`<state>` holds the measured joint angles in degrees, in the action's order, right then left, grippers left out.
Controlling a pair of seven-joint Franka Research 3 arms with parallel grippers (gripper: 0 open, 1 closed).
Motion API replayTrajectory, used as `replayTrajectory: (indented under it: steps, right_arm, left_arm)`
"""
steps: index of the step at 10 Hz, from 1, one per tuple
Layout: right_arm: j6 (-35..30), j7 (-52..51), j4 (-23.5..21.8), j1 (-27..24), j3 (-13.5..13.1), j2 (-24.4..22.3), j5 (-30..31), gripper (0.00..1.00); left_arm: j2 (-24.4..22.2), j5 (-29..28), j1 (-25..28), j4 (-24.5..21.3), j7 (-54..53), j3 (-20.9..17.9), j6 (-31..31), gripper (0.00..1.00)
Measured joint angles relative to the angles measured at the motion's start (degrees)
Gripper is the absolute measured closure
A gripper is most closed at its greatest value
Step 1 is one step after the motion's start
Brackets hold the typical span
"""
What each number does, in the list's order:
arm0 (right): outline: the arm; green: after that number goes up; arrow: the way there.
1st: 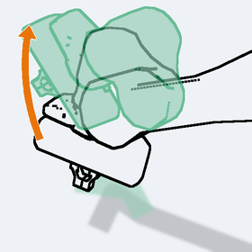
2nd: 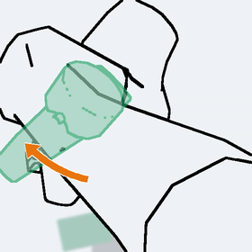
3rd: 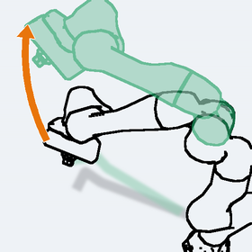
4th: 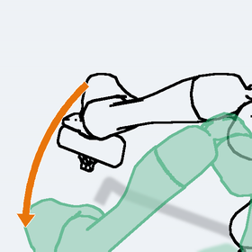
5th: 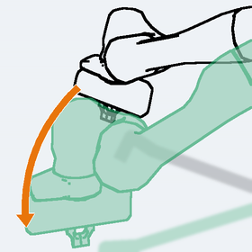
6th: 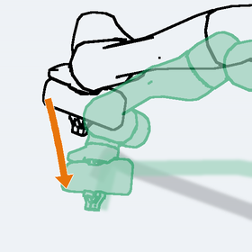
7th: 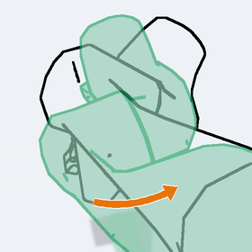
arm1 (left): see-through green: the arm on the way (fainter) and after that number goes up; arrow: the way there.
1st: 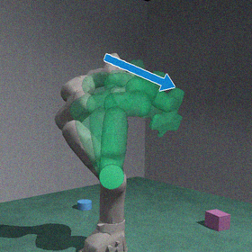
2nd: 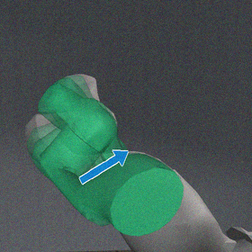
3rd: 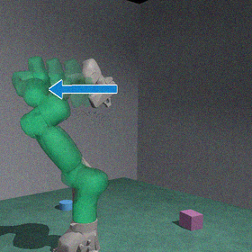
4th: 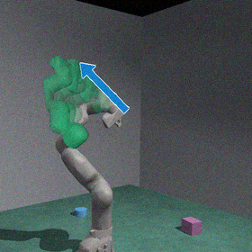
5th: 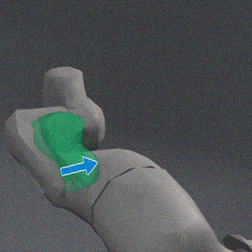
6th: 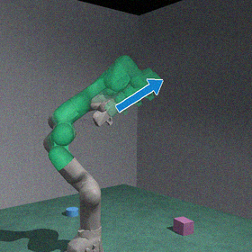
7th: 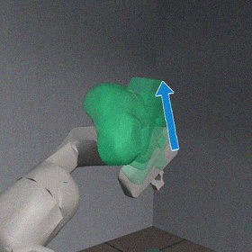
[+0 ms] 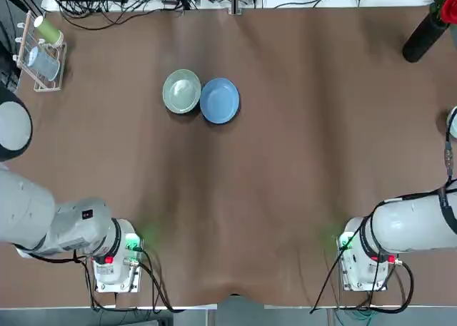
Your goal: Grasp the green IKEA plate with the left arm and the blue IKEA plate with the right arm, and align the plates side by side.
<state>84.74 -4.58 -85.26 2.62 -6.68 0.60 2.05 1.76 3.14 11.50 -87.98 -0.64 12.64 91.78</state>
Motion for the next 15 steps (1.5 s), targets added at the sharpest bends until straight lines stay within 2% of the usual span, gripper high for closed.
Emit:
replayTrajectory:
  steps: [3,7,13,14,15]
  right_arm:
    - [0.1,0.1,0.2,0.0,0.0,0.1,-0.3,0.00]
    - [0.7,0.1,0.4,0.0,0.1,0.1,-0.4,0.00]
    - [1.7,0.2,1.8,0.0,0.1,0.1,-1.8,0.00]
    - [2.1,0.1,1.9,0.0,0.1,0.1,-2.1,0.00]
    - [2.2,0.1,1.9,0.0,0.1,0.1,-2.1,0.00]
  left_arm:
    - [-1.6,0.0,1.6,0.1,-2.3,0.0,-2.2,0.00]
    - [-1.5,-0.3,1.6,-3.7,-0.1,0.8,3.7,0.00]
    - [-1.6,-0.3,1.8,-3.6,0.8,0.7,4.0,0.00]
    - [-1.6,-0.3,1.5,-3.5,0.7,0.1,4.0,0.00]
    - [-1.6,-0.3,-1.0,-3.5,0.7,-2.4,4.0,0.00]
